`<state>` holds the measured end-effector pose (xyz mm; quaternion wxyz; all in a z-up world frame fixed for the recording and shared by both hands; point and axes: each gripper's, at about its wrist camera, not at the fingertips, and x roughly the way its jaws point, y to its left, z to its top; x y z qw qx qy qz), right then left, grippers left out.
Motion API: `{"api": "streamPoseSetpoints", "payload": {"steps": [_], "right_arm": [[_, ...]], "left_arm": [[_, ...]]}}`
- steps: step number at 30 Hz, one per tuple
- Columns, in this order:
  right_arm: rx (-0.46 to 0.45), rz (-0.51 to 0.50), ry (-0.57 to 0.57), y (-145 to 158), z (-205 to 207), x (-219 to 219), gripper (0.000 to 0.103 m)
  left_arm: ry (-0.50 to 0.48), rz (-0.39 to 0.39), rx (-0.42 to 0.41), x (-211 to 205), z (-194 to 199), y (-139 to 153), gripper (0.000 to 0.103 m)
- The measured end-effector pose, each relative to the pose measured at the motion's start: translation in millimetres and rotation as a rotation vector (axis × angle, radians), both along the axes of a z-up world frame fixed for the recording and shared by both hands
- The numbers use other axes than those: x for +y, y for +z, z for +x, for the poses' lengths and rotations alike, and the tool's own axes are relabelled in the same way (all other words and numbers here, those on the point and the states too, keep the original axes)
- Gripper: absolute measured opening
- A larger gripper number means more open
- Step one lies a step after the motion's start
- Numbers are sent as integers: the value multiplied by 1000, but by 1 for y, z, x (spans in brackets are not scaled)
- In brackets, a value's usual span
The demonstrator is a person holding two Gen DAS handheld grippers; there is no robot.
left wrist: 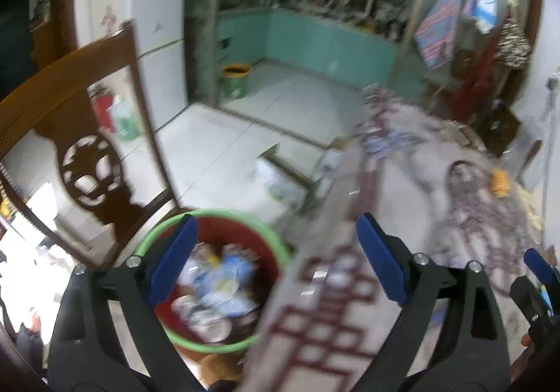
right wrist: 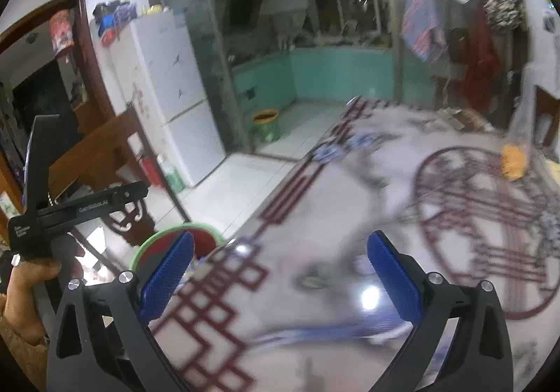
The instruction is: Collect trash
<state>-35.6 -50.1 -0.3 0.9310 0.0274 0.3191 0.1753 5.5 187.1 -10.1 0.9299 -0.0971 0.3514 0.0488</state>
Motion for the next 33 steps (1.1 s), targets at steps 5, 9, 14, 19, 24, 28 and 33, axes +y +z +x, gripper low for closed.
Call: {"api": "streamPoseSetpoints", "payload": {"steps": [5, 9, 14, 19, 24, 28, 33], "right_arm": [[-284, -11, -128, 40, -40, -64, 96], [-488, -90, -255, 40, -59, -95, 96], [-347, -89, -307, 16, -43, -128, 96], [-297, -58, -338, 12, -38, -140, 96], [-240, -73, -352, 0, -31, -143, 96], [-204, -69, -373, -7, -31, -148, 96], [-205, -82, -385, -9, -31, -148, 96]], "left_arm": [[-49, 28, -183, -71, -9, 30, 98], [-51, 131, -332, -124, -21, 45, 98], [-46, 185, -350, -172, -19, 36, 98], [-103, 132, -274, -192, -8, 27, 98], [-123, 119, -237, -200, -3, 22, 98], [-142, 116, -215, -200, -3, 19, 98], [-153, 102, -214, -199, -6, 20, 98]]}}
